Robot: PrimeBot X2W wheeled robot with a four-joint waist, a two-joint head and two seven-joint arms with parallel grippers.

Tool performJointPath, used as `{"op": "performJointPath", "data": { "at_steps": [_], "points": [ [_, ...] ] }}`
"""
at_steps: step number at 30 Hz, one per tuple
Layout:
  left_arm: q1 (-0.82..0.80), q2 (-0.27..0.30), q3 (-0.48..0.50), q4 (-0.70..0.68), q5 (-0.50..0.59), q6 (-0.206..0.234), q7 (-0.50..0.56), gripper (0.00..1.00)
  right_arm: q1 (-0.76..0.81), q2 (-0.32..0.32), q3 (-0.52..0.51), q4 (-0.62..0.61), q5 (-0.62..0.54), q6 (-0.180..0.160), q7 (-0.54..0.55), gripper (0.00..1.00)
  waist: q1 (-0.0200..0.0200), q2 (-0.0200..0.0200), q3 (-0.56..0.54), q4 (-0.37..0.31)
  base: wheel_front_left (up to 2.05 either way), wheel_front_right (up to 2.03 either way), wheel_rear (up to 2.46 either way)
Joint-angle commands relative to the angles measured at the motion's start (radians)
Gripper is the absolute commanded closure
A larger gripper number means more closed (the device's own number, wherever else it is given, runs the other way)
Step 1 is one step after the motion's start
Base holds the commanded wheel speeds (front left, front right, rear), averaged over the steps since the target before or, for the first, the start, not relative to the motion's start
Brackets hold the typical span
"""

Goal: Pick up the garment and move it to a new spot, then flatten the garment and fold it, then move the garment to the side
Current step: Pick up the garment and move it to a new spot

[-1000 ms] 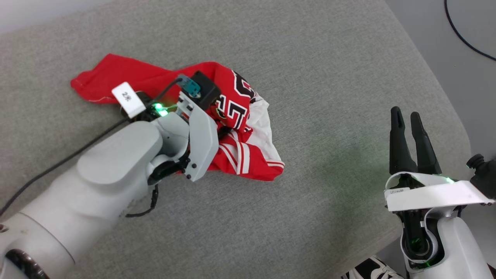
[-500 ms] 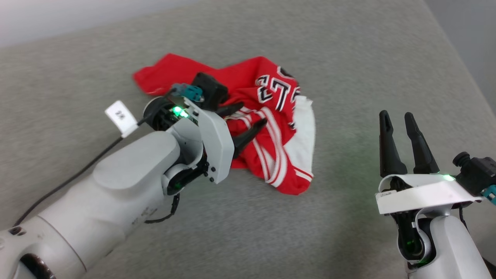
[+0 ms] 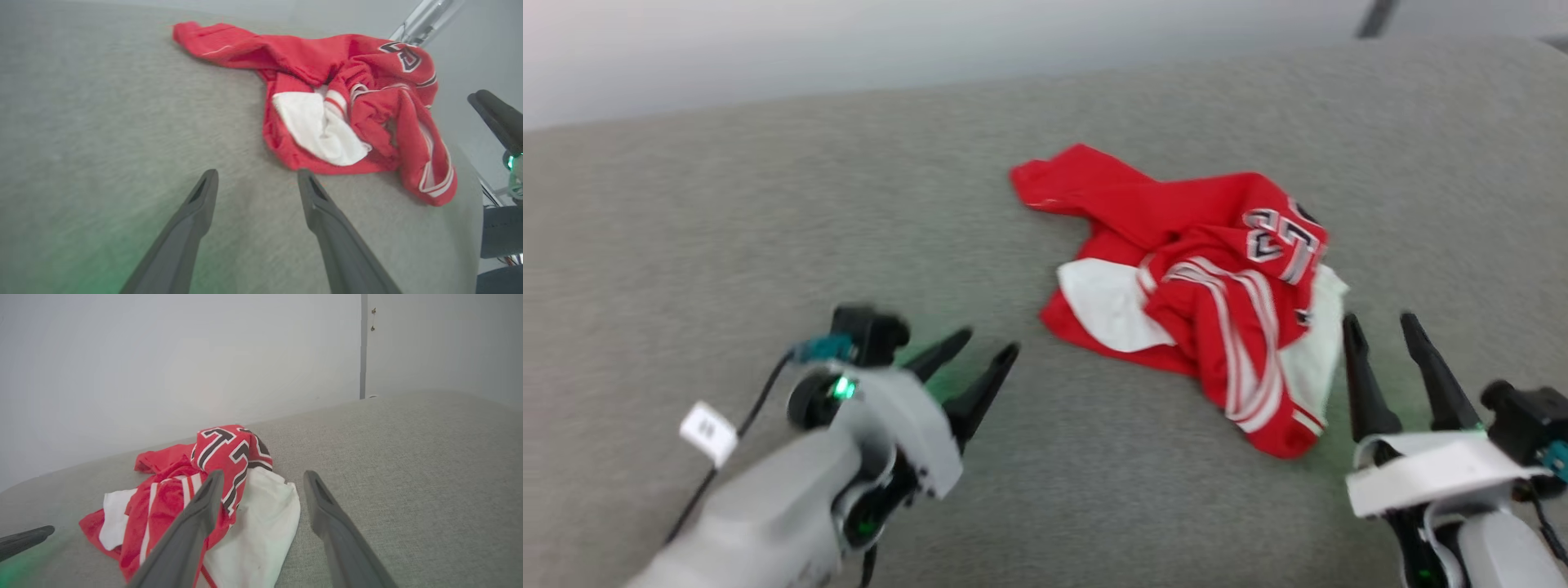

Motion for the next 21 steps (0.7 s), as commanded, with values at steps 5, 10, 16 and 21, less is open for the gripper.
{"op": "performJointPath", "data": {
  "at_steps": [5,10,16,21],
  "points": [
    [0.187,-0.024,0.209,0.06,0.034,0.003,-0.013,0.0,0.083,-0.069,-0.043,0.015,-0.012,0.0,0.0,0.0,0.0,0.0,-0.104,0.194,0.0,0.0,0.0],
    [0.315,-0.042,0.403,0.054,0.144,0.003,-0.014,0.0,0.133,-0.103,-0.07,0.017,0.0,0.0,-0.001,0.0,0.0,0.0,-0.13,0.238,0.0,0.0,0.0],
    [0.526,-0.065,0.724,-0.059,0.409,0.043,-0.014,0.0,0.18,-0.138,-0.098,0.014,0.02,0.0,-0.001,0.0,0.0,0.0,-0.178,0.261,0.0,0.0,0.0],
    [0.663,-0.104,0.958,-0.23,0.636,0.075,-0.014,0.0,0.164,-0.144,-0.09,0.002,0.024,0.0,-0.001,0.0,0.0,0.0,-0.196,0.241,0.0,0.0,0.0]
  ]
}}
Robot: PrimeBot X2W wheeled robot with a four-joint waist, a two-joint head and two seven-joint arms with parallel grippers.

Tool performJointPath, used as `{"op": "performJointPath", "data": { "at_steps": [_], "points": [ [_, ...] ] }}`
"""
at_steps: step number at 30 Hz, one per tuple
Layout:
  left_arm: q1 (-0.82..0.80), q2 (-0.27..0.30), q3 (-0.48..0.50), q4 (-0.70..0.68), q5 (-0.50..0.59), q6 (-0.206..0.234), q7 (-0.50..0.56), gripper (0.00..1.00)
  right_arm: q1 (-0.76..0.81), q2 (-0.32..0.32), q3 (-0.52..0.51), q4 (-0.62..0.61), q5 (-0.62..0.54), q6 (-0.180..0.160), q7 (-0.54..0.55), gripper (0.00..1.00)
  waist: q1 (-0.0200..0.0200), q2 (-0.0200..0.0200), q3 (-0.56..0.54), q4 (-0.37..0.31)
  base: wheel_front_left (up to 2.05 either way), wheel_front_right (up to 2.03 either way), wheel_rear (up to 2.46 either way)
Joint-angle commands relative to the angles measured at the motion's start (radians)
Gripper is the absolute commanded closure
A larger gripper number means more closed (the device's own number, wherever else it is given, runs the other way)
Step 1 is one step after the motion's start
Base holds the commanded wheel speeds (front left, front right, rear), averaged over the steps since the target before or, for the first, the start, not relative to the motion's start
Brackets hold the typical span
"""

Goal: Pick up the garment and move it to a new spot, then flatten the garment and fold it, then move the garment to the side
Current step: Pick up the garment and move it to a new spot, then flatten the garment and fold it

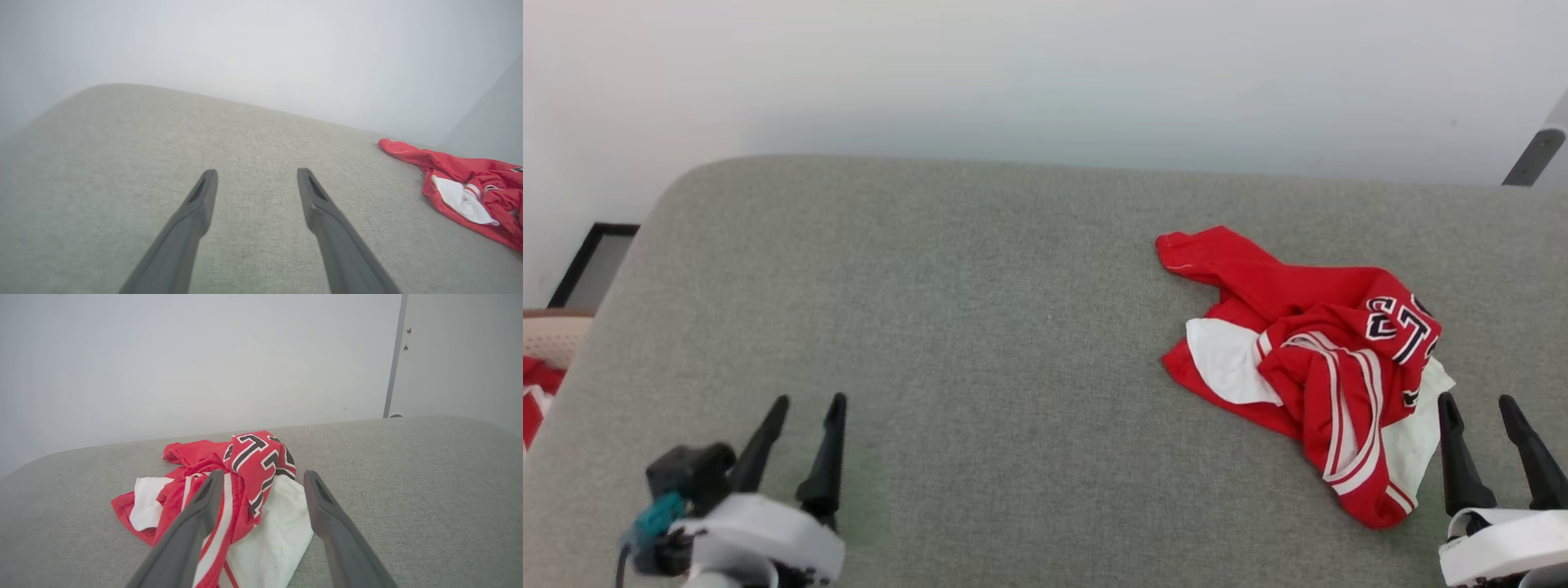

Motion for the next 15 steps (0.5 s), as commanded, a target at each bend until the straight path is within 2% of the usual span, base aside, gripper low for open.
{"op": "performJointPath", "data": {
  "at_steps": [1,8,15],
  "points": [
    [0.061,-0.015,0.069,-0.067,0.109,0.009,0.0,0.0,-0.016,-0.006,0.009,-0.008,0.005,0.0,-0.001,0.0,0.0,0.0,-0.024,-0.008,0.0,0.0,0.0],
    [0.154,-0.074,0.197,-0.207,0.314,-0.015,0.0,0.0,-0.04,-0.012,0.013,-0.031,0.02,0.0,-0.001,0.0,0.0,0.0,-0.033,-0.037,0.0,0.0,0.0],
    [0.195,-0.144,0.245,-0.216,0.406,-0.044,0.0,0.0,-0.023,-0.002,0.015,-0.032,0.02,0.0,-0.001,0.0,0.0,0.0,-0.024,-0.053,0.0,0.0,0.0]
  ]
}}
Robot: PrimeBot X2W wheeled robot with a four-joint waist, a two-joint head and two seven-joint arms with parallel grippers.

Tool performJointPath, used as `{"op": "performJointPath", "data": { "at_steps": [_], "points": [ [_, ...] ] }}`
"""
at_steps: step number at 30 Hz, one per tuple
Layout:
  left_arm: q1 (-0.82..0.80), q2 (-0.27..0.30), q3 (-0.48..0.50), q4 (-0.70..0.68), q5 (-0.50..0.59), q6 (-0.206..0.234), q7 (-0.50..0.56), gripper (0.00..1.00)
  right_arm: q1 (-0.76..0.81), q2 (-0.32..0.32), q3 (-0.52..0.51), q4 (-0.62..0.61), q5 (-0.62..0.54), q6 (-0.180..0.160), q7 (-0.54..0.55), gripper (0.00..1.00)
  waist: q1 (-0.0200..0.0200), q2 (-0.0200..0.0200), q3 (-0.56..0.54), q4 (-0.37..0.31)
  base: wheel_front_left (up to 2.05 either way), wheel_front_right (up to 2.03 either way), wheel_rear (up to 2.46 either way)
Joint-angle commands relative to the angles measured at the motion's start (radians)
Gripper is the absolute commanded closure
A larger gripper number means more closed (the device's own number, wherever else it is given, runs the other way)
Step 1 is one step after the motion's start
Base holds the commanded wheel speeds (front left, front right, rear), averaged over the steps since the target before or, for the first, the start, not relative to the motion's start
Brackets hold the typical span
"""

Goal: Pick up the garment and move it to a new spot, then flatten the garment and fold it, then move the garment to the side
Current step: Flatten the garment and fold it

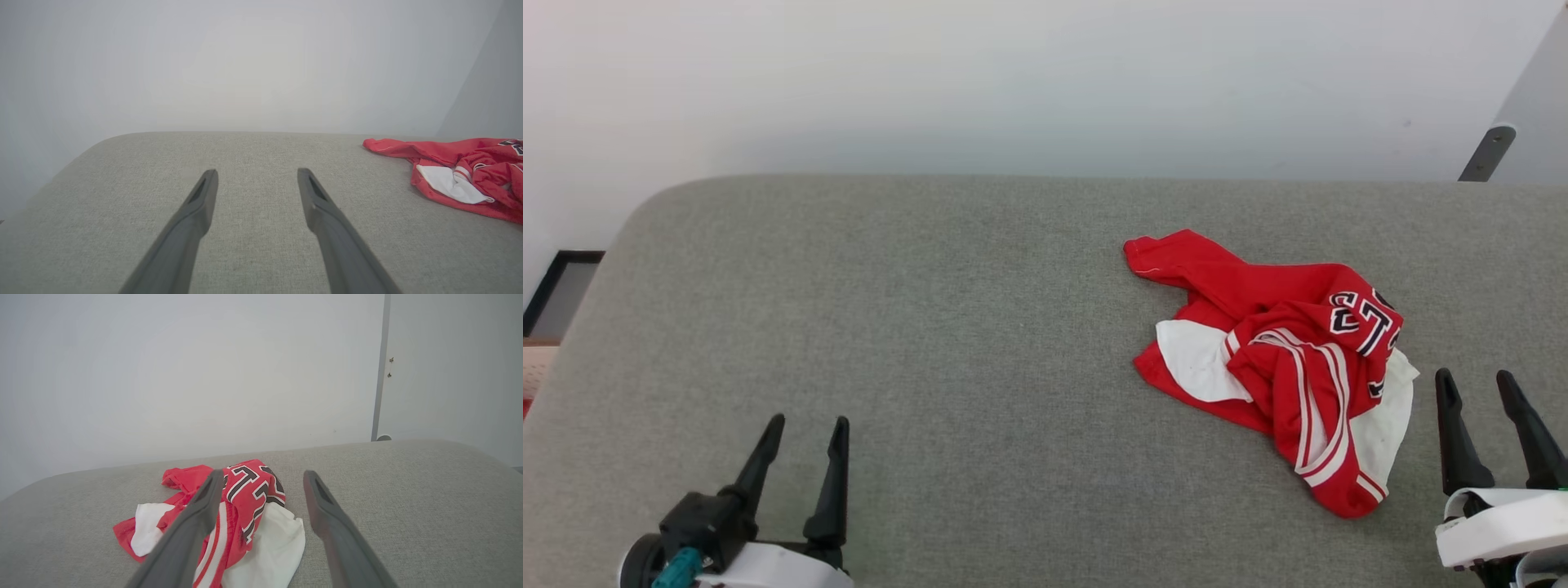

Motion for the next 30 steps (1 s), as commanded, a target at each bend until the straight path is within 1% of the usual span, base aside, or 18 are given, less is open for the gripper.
{"op": "performJointPath", "data": {
  "at_steps": [1,5,13,16,18,21,22,24,27,30],
  "points": [
    [0.01,-0.01,0.009,0.004,0.011,-0.008,0.0,0.0,0.008,0.006,0.0,0.001,0.003,0.0,-0.001,0.0,0.0,-0.0001,0.003,-0.003,0.0,0.0,0.0],
    [0.01,-0.034,0.029,0.007,0.028,-0.019,0.0,0.0,0.004,0.012,0.004,0.003,0.001,0.0,-0.001,0.0,0.0,-0.0001,0.005,-0.008,0.0,0.0,0.0],
    [0.013,-0.056,0.043,0.004,0.045,-0.028,0.0,0.0,-0.004,0.008,0.011,0.007,0.0,0.0,-0.001,0.0,0.0,-0.0001,-0.001,-0.01,0.0,0.0,0.0],
    [0.022,-0.068,0.053,0.0,0.038,-0.03,0.0,0.0,-0.021,-0.008,0.031,0.017,-0.002,0.0,0.003,0.0,0.0,-0.0001,-0.001,-0.015,0.0,0.0,0.0],
    [0.026,-0.076,0.059,-0.002,0.034,-0.028,0.0,0.0,-0.048,-0.028,0.04,0.034,0.007,0.0,0.038,0.0,0.0,-0.0001,0.002,-0.019,0.0,0.0,0.0],
    [0.028,-0.091,0.061,-0.004,0.034,-0.029,0.0,0.0,-0.103,-0.081,0.059,0.074,-0.012,0.0,0.169,0.0,0.0,-0.0001,0.013,-0.022,0.0,0.0,0.0],
    [0.027,-0.095,0.06,-0.004,0.031,-0.029,0.0,0.0,-0.126,-0.095,0.064,0.088,-0.006,0.0,0.228,0.0,0.0,-0.0001,0.018,-0.022,0.0,0.0,0.0],
    [0.022,-0.101,0.051,-0.001,0.028,-0.029,0.0,0.0,-0.165,-0.143,0.112,0.096,-0.012,0.001,0.349,0.0,0.0,-0.0001,0.029,-0.019,0.0,0.0,0.0],
    [0.008,-0.113,0.03,0.013,0.014,-0.029,0.0,0.0,-0.222,-0.191,0.174,0.109,0.039,0.0,0.566,0.0,0.0,-0.0001,0.048,-0.014,0.0,0.0,0.0],
    [-0.013,-0.124,0.001,0.024,0.002,-0.029,0.0,0.0,-0.275,-0.221,0.189,0.117,0.105,0.0,0.756,0.0,0.0,-0.0001,0.074,0.001,0.0,0.0,0.0]
  ]
}}
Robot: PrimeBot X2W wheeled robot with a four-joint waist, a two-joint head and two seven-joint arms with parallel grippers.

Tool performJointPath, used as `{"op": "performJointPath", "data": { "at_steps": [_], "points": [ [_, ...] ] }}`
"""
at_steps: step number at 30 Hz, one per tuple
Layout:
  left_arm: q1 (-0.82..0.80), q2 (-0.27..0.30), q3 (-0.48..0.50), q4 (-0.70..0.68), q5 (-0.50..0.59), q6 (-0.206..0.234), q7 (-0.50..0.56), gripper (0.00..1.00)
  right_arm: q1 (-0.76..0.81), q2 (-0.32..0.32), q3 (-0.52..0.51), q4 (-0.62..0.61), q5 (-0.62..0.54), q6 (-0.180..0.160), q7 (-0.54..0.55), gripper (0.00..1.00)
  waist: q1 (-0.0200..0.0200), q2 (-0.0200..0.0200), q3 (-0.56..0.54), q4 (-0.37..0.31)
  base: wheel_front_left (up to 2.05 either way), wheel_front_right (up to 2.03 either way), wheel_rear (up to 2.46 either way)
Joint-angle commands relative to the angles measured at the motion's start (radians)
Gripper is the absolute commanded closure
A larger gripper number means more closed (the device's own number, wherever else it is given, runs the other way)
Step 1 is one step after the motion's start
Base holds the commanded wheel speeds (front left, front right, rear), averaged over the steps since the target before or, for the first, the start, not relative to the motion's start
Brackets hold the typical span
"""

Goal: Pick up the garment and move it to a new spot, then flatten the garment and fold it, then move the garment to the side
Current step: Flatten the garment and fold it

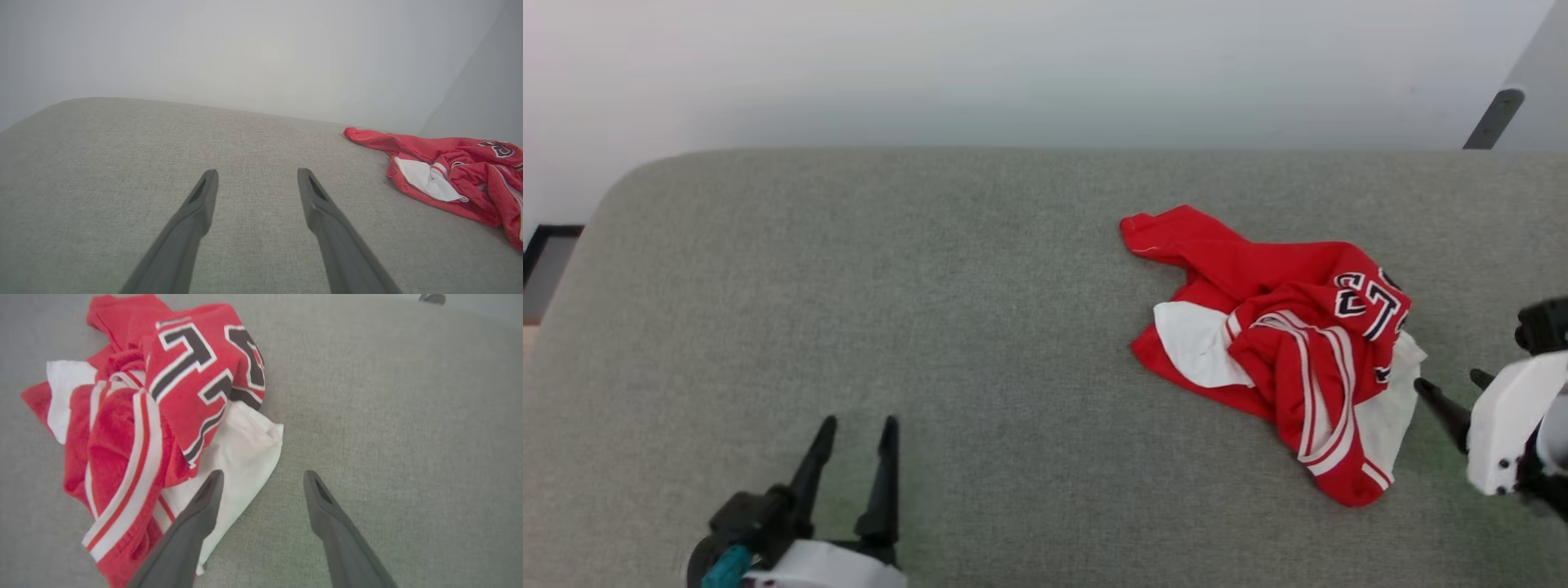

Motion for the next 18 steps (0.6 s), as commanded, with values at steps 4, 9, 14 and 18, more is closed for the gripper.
{"op": "performJointPath", "data": {
  "at_steps": [4,9,14,18],
  "points": [
    [-0.049,-0.02,-0.036,0.016,-0.02,-0.004,0.0,0.0,-0.068,-0.05,0.012,0.011,0.046,-0.001,0.189,0.0,0.0,0.0,0.061,0.042,0.0,0.0,0.0],
    [-0.089,-0.038,-0.066,0.033,-0.034,-0.004,0.0,0.0,-0.112,-0.08,0.042,0.036,0.051,-0.001,0.284,0.0,0.0,0.0,0.112,0.074,0.0,0.0,0.0],
    [-0.119,-0.047,-0.082,0.043,-0.042,-0.005,0.0,0.0,-0.139,-0.068,0.073,0.095,0.037,-0.001,0.308,0.0,0.0,0.0,0.146,0.095,0.0,0.0,0.0],
    [-0.133,-0.053,-0.082,0.048,-0.049,-0.005,0.0,0.0,-0.126,-0.06,0.092,0.135,0.043,-0.001,0.312,0.34,0.0,0.0,0.154,0.104,0.0,0.0,0.0]
  ]
}}
